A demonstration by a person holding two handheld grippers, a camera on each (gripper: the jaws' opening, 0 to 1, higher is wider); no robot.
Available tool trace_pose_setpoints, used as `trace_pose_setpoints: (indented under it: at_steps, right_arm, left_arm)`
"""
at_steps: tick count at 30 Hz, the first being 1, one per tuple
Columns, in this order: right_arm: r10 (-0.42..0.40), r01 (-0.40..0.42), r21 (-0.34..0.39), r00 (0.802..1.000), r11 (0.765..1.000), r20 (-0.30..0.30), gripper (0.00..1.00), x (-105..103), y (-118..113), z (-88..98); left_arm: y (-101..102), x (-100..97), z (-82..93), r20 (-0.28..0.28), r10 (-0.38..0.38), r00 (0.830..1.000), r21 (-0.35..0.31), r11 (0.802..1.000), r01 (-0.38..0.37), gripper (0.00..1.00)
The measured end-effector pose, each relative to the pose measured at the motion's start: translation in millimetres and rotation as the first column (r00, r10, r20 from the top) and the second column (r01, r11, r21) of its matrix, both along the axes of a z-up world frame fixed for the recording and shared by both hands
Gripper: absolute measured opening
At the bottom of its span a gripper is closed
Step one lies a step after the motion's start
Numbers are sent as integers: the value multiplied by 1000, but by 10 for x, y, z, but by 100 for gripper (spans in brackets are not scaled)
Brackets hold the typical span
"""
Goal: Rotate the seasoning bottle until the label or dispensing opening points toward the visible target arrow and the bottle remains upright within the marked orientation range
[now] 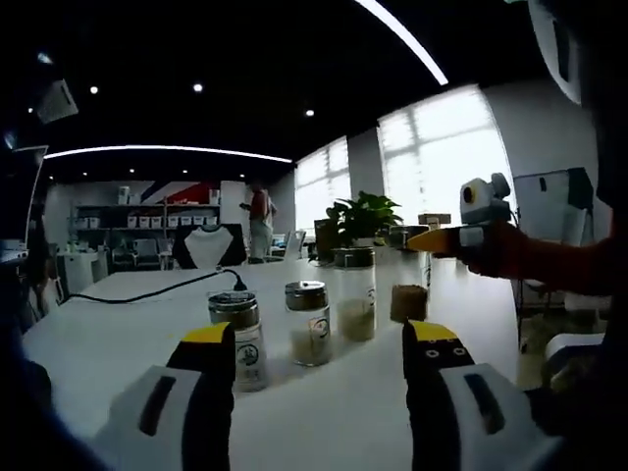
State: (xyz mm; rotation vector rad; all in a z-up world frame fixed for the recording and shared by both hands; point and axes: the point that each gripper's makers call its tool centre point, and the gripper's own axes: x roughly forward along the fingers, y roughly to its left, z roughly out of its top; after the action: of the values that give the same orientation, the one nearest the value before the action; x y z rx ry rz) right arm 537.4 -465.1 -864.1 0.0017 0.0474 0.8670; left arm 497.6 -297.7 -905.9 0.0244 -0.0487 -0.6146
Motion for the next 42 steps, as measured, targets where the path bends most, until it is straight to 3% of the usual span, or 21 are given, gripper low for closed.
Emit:
trace_pose_setpoints:
  at_steps: [7, 13, 17, 24, 30, 42]
  right_arm:
    - [4, -3, -45, 1000, 999, 21, 37, 171, -157, -16]
    - [20, -20, -42, 1000, 999, 16, 37, 324, -280, -27]
    - [31, -31, -41, 999, 999, 5, 37, 421, -344, -78]
    - [34, -34, -54, 999, 998, -5, 37, 536, -452, -208]
    - [36, -36, -35, 999, 999, 2, 37, 620, -547, -214]
    - [81, -81, -35, 997, 996, 6, 38, 573, -527, -215]
  left_arm:
    - [167, 87, -104, -81, 39, 996, -12, 999, -40, 91]
    - [191, 104, -163, -103, 54, 993, 13, 999, -53, 99]
    - [192, 92, -217, -141, 52, 989, 15, 999, -50, 100]
    - [247, 93, -220, -143, 77, 987, 31, 997, -73, 100]
    - [255, 92, -241, -162, 85, 983, 40, 996, -79, 100]
    - [335, 146, -222, -145, 98, 985, 35, 995, -94, 100]
